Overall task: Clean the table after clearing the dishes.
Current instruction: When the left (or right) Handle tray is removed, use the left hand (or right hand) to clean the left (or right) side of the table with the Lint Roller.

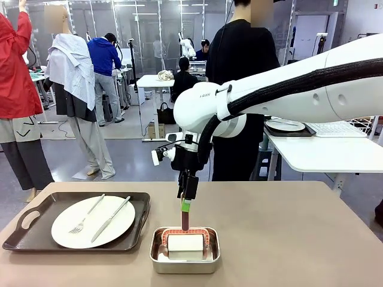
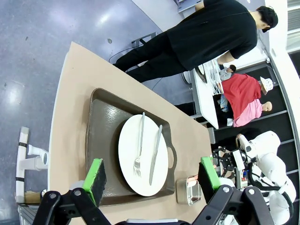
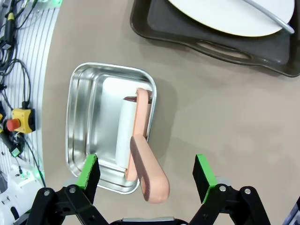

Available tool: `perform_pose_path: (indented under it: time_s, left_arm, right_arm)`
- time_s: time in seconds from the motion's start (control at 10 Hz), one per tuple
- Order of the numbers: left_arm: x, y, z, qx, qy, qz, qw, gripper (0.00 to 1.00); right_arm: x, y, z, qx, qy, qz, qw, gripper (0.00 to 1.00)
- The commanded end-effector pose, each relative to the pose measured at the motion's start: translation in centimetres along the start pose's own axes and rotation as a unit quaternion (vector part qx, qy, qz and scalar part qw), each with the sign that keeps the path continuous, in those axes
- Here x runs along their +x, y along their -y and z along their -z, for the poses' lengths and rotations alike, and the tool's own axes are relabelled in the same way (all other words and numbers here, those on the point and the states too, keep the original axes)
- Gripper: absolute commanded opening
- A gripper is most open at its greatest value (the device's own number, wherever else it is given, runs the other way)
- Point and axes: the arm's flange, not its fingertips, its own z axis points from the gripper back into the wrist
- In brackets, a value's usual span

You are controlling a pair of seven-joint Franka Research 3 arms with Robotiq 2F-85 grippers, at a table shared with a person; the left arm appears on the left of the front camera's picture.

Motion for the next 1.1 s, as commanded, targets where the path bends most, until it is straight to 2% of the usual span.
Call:
perform_pose_path:
  time_s: [0.0,0.7,0.9,1.0]
  left_arm:
    - [0.2,0.0,-0.3,-0.007,0.000,0.001,1.000,1.00]
    - [0.2,0.0,-0.3,-0.007,0.000,0.001,1.000,1.00]
    - [0.2,0.0,-0.3,-0.007,0.000,0.001,1.000,1.00]
    - [0.2,0.0,-0.3,-0.007,0.000,0.001,1.000,1.00]
  right_arm:
    - [1.4,0.2,-0.3,0.022,-0.031,0.007,0.999,1.00]
    - [2.4,1.6,1.4,0.068,-0.067,0.047,0.994,1.00]
    - [2.4,1.8,1.8,0.080,-0.086,0.049,0.992,0.93]
    - [2.5,1.7,1.6,0.077,-0.101,0.055,0.990,0.84]
